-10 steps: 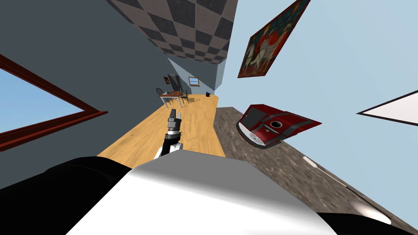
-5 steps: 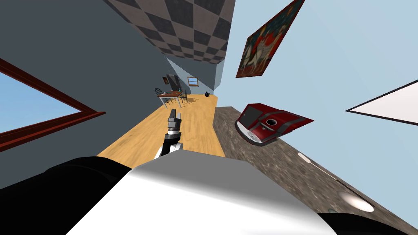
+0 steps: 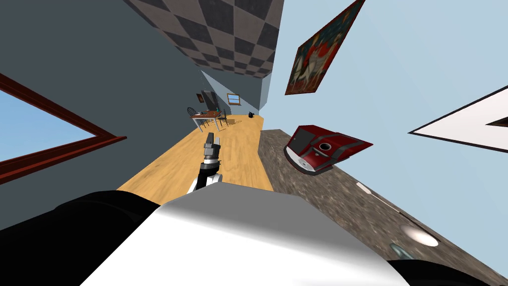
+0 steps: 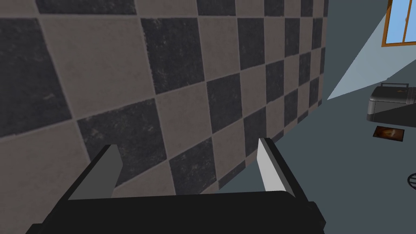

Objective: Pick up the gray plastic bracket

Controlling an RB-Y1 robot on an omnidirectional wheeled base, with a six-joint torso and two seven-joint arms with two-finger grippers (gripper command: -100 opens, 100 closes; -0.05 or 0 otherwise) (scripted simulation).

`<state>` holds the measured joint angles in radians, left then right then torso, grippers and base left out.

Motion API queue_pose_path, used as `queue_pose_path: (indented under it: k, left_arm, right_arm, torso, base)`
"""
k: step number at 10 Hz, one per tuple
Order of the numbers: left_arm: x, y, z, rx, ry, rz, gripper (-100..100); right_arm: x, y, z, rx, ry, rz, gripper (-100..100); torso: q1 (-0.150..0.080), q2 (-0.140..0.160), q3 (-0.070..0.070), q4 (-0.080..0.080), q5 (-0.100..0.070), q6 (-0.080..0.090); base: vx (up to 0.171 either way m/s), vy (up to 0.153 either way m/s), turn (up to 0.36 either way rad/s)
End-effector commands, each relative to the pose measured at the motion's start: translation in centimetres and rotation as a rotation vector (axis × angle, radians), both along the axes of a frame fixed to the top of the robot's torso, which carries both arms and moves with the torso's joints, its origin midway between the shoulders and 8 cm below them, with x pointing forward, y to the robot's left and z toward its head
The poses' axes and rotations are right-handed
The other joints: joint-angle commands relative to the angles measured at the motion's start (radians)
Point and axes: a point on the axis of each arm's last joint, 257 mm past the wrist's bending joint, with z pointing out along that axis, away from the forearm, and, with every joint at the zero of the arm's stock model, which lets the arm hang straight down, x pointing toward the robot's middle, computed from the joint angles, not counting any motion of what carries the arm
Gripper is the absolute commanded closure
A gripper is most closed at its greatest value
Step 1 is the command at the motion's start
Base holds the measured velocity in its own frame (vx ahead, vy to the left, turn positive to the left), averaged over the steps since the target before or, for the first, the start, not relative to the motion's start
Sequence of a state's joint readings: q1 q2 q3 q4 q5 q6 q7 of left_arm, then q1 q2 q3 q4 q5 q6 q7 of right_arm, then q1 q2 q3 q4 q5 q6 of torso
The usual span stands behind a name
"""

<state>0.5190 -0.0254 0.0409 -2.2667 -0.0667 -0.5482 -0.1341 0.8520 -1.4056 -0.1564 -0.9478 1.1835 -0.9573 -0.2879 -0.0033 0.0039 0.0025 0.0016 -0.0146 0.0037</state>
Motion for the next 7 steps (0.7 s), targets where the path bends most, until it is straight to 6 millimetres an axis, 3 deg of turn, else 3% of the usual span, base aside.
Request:
queue_pose_path:
  k: [1, 7]
  left_arm:
    - [0.0, 0.0, 0.0, 0.000, 0.000, 0.000, 0]
    - [0.0, 0.0, 0.0, 0.000, 0.000, 0.000, 0]
  right_arm:
    - [1.1, 0.9, -0.2, 0.013, -0.007, 0.015, 100]
    - [3.3, 4.1, -0.5, 0.049, 0.005, 0.005, 100]
  torso:
    - [0.000, 0.000, 0.000, 0.000, 0.000, 0.000]
    - [-0.002, 0.002, 0.001, 0.000, -0.002, 0.001]
  base:
    - [-0.024, -0.023, -0.025]
    - [-0.035, -0.025, -0.026]
